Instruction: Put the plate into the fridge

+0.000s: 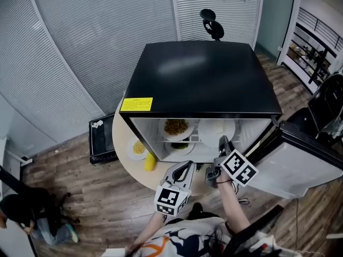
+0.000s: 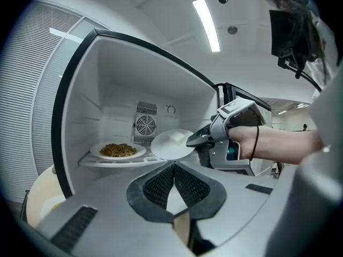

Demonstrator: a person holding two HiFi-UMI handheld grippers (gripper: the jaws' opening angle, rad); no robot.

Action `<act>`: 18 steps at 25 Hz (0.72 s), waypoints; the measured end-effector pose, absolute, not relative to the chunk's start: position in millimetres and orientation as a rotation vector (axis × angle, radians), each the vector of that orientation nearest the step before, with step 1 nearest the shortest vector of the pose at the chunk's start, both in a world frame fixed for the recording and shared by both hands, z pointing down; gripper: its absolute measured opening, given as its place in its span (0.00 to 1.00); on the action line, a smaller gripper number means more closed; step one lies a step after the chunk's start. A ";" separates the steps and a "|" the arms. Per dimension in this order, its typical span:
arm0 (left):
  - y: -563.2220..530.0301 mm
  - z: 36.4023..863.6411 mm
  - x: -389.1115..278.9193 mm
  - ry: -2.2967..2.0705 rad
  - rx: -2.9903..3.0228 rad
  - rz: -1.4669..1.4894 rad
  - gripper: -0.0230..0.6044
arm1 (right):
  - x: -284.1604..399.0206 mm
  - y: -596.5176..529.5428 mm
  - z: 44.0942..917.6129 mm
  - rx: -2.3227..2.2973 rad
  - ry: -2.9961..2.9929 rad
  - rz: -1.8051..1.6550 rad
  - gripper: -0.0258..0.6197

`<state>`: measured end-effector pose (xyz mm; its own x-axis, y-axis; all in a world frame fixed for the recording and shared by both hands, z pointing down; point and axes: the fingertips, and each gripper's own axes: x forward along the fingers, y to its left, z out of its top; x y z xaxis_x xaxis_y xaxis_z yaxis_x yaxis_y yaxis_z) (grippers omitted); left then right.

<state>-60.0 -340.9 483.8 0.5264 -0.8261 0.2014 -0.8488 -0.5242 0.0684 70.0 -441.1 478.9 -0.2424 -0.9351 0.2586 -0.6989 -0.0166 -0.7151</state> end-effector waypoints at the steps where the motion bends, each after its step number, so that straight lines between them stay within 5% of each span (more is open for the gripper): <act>1: -341.7 484.4 -61.9 -1.446 2.599 0.219 0.06 | 71.7 -444.0 478.1 -1.729 1.958 -1.100 0.08; 18: -356.5 492.5 -55.2 -1.428 2.602 0.274 0.06 | 67.1 -472.2 488.0 -2.031 2.346 -0.751 0.24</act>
<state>-55.2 -356.5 492.5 0.5269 -0.8164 0.2363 -0.8459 -0.5308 0.0521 67.1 -472.2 488.0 -0.1902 -0.9222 0.3367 -0.9462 0.0807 -0.3133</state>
